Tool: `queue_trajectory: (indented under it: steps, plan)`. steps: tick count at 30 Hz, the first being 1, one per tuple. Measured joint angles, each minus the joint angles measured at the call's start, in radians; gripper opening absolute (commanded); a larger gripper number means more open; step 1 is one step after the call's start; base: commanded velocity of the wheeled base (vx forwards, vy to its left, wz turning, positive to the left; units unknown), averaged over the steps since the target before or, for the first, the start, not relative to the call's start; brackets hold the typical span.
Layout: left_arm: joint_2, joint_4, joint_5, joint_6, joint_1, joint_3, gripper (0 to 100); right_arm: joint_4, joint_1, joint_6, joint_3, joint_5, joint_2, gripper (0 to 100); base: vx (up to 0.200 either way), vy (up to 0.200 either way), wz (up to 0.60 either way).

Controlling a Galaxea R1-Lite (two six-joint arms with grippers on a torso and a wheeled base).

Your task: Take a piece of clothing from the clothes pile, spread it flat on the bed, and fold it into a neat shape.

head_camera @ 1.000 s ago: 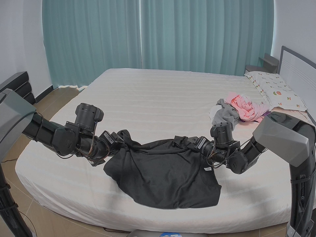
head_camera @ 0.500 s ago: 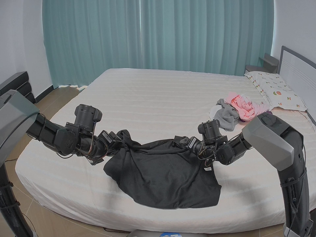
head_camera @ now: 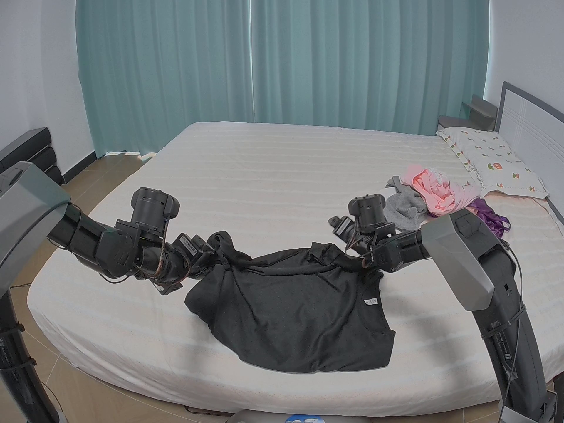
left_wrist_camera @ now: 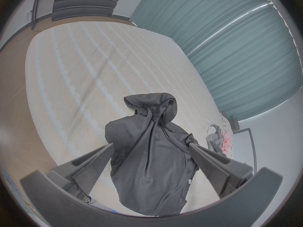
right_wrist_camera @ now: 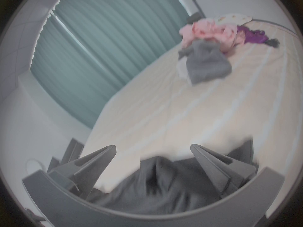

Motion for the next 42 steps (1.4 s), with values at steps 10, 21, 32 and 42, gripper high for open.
queue_trajectory:
  steps: [10,21,32,42]
  plan:
    - [0.01,-0.003,0.0,0.003,0.021,-0.002,100,-0.136,-0.15,-0.015,-0.076,-0.063,0.021,100,0.0,0.0,0.0]
    - [0.017,-0.001,0.0,0.003,0.026,-0.001,100,-0.16,-0.079,-0.006,0.26,0.09,-0.101,100,0.0,0.0,0.0]
    - [0.02,-0.001,0.0,0.003,0.024,0.003,100,-0.135,0.052,0.021,0.391,0.163,-0.158,100,0.0,0.0,0.0]
    - [0.024,-0.002,0.0,0.004,0.02,0.003,100,-0.11,0.072,0.018,0.37,0.154,-0.126,100,0.0,0.0,0.0]
